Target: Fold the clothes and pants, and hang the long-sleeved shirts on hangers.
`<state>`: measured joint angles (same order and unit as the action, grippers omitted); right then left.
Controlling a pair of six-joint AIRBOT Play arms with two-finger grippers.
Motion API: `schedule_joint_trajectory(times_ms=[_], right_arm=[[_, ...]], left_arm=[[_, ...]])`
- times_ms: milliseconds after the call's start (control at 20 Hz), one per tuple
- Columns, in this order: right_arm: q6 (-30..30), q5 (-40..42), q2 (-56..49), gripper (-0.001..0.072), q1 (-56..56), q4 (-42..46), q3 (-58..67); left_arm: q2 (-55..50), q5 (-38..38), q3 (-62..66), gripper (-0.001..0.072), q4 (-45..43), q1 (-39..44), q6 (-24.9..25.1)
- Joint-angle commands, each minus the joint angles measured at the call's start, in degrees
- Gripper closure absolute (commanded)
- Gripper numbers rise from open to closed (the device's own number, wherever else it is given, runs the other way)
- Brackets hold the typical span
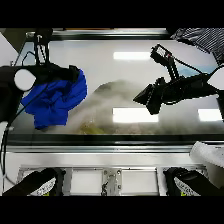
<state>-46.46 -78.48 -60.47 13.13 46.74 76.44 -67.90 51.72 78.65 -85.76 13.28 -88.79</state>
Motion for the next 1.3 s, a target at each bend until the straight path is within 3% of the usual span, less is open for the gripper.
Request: schedule_joint_trajectory(times_ms=[0,250,550,600,650,700,750,1050,1250], right_arm=[[-0.02,-0.02,-0.04,0.0697,0.04,-0.02,-0.02],[-0.02,0.00,-0.04,0.0697,0.04,-0.02,-0.02],[-0.02,-0.02,-0.04,0.0696,0.04,-0.02,-0.02],[-0.02,0.00,-0.04,0.0697,0.04,-0.02,-0.02],[-0.02,0.00,-0.04,0.0697,0.04,-0.02,-0.02],[-0.02,0.00,-0.04,0.0697,0.04,-0.02,-0.02],[-0.02,0.00,-0.04,0.0697,0.04,-0.02,-0.02],[-0.04,0.00,-0.04,0.0697,0.07,-0.07,-0.02],[-1.44,-1.49,-0.02,0.0700,0.04,-8.72,-0.02]], left_arm=[[-13.90,0.70,9.70,0.0015,-4.26,-7.45,0.52],[-33.11,3.80,19.23,0.0015,-4.24,-12.07,2.08],[-44.30,6.80,25.14,0.0016,-4.35,-11.23,2.47],[-45.13,8.24,25.77,0.0050,-4.72,-11.17,2.43],[-45.53,9.31,26.05,0.0231,-4.66,-11.13,1.97],[-45.51,10.27,26.10,0.0517,-4.44,-11.10,1.03],[-45.11,11.43,26.10,0.0699,-3.45,-11.10,0.48],[-31.78,12.66,26.10,0.0699,14.03,-4.26,3.43],[-23.26,13.27,26.10,0.0699,15.76,8.68,6.58]])
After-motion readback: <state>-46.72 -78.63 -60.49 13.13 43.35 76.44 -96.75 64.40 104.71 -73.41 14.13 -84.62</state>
